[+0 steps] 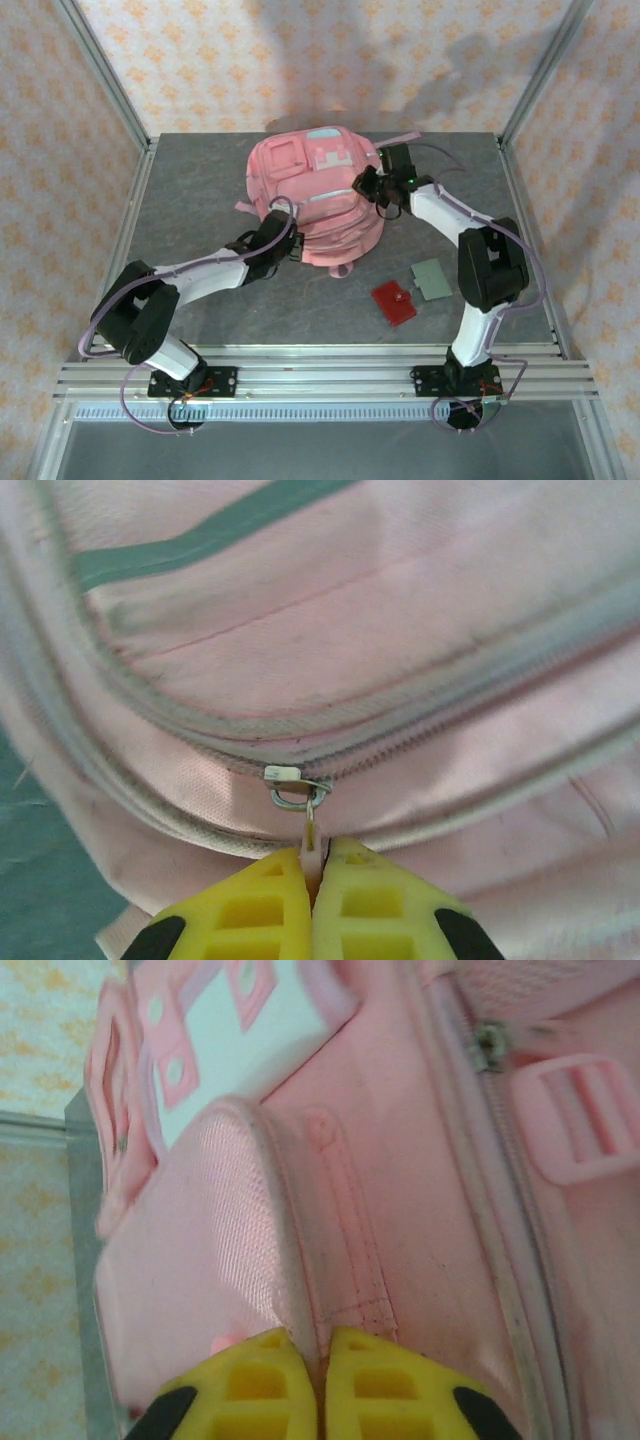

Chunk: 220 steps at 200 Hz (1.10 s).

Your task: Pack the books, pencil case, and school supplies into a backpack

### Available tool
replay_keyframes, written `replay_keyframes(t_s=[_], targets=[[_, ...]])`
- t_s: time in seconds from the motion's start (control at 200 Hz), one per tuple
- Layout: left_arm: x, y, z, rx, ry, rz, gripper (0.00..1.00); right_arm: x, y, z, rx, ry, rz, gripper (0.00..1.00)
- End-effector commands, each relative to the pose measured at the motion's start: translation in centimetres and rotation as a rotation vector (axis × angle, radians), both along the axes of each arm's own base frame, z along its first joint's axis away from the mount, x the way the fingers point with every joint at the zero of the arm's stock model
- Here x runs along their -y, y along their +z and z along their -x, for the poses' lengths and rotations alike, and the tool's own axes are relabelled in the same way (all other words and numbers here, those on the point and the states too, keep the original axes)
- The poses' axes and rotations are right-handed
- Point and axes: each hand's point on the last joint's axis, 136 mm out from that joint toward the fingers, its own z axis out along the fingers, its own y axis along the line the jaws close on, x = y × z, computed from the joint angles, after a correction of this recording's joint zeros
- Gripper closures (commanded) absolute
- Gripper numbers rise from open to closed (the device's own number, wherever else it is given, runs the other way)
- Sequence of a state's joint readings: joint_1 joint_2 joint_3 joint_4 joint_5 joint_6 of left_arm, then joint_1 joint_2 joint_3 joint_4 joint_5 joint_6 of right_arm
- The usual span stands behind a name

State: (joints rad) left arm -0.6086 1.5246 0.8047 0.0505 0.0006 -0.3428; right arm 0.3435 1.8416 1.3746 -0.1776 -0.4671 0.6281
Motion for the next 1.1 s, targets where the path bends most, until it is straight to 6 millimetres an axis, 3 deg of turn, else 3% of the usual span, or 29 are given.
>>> replay_keyframes(t_s=[0.0, 0.09, 0.215, 0.285, 0.37, 0.435, 0.521, 0.661, 0.816, 0.916, 1.006, 1.096], targets=[[3.1, -0.1, 1.9, -0.042, -0.058, 0.080, 1.00, -0.9, 5.3, -1.7, 0.156, -0.014, -0.104, 0.68], [4.2, 0.0, 1.4, -0.038, -0.064, 0.119, 1.00, -1.9, 5.8, 0.3, 0.158, 0.015, -0.238, 0.62], [4.8, -0.6, 1.0, -0.051, -0.073, 0.121, 1.00, -2.6, 4.5, 3.6, 0.138, 0.023, -0.319, 0.61], [5.0, -1.1, 1.0, -0.061, -0.076, 0.117, 1.00, -3.2, 3.9, 5.3, 0.150, 0.039, -0.376, 0.71], [5.0, -1.4, 1.1, -0.067, -0.074, 0.122, 1.00, -3.6, 2.3, 6.3, 0.124, 0.044, -0.409, 0.92], [4.8, -1.5, 1.1, -0.069, -0.064, 0.120, 1.00, -4.0, 1.1, 6.5, 0.099, 0.052, -0.406, 1.00], [4.2, -1.4, 1.1, -0.060, -0.034, 0.110, 1.00, -4.1, 0.5, 6.3, 0.093, 0.051, -0.397, 1.00], [1.4, -1.0, 1.0, -0.041, 0.061, 0.051, 1.00, -3.2, 0.0, 5.7, 0.091, 0.009, -0.367, 1.00], [-5.6, -1.5, 0.7, -0.066, 0.269, -0.019, 1.00, -1.7, 0.2, 5.0, 0.095, -0.032, -0.354, 1.00], [-9.0, -1.0, 0.8, -0.050, 0.360, -0.036, 0.78, -1.5, 0.4, 4.8, 0.104, -0.033, -0.336, 1.00], [-8.8, 0.0, 0.7, -0.023, 0.342, -0.015, 0.58, -1.8, 0.5, 4.3, 0.104, -0.024, -0.327, 1.00], [-8.3, 0.5, 0.6, -0.016, 0.323, 0.007, 0.56, -2.1, 0.8, 3.7, 0.109, -0.015, -0.321, 1.00]])
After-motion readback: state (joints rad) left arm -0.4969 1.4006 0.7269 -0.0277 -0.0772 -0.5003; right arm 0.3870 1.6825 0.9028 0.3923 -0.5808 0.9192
